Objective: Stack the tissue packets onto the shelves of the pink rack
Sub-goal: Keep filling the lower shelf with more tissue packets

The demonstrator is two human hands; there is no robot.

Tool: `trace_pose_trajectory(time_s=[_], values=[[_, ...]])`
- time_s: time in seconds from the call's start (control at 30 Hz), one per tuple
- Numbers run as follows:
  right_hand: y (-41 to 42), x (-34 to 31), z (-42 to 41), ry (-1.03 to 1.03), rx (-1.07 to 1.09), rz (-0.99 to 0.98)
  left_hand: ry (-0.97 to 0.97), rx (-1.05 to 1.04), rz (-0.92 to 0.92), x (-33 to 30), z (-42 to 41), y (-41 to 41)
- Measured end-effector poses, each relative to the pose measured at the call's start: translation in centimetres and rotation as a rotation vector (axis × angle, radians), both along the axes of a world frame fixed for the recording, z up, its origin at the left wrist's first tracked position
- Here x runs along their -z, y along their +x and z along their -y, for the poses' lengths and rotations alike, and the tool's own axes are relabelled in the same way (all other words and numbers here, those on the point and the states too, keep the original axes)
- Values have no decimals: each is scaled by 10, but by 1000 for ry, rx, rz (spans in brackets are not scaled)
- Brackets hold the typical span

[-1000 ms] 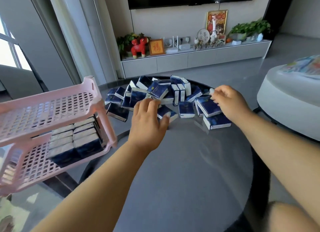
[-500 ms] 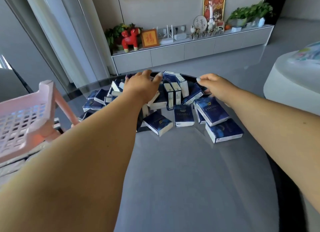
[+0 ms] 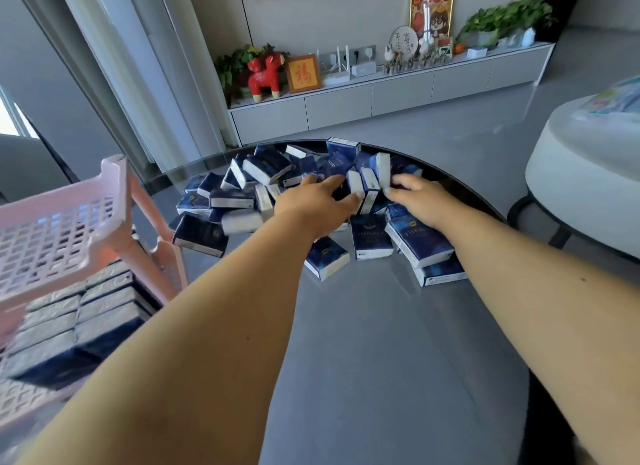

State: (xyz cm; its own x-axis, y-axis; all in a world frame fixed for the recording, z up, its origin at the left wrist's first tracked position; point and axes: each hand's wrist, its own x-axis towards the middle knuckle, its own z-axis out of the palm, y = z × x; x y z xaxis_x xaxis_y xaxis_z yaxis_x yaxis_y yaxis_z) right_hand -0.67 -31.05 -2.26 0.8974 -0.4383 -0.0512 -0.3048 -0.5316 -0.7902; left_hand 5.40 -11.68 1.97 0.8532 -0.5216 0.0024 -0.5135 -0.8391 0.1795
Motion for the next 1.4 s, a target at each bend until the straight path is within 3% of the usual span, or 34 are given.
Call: trace_pose_trajectory(time_s=[0.27, 0.6, 0.77, 0.9, 1.03, 1.3, 1.4], values=[[-58, 5, -39, 33, 81, 94, -282, -30, -125, 25, -33, -62], [-117, 7, -109, 90, 103, 134, -394, -52, -66, 33, -79, -150], [-141, 8, -147, 81, 28, 159, -450, -126, -65, 35, -116, -184], [-149, -2, -173, -20, -107, 41, -492, -160, -58, 36, -152, -204], [-164, -24, -178, 125, -207, 8, -579, -217, -66, 32, -178, -221], [-213, -46, -174, 84, -201, 108, -651, -312, -84, 41, -215, -247], [-233, -49, -185, -59, -119, 220, -650, -302, -76, 46, -222, -257]])
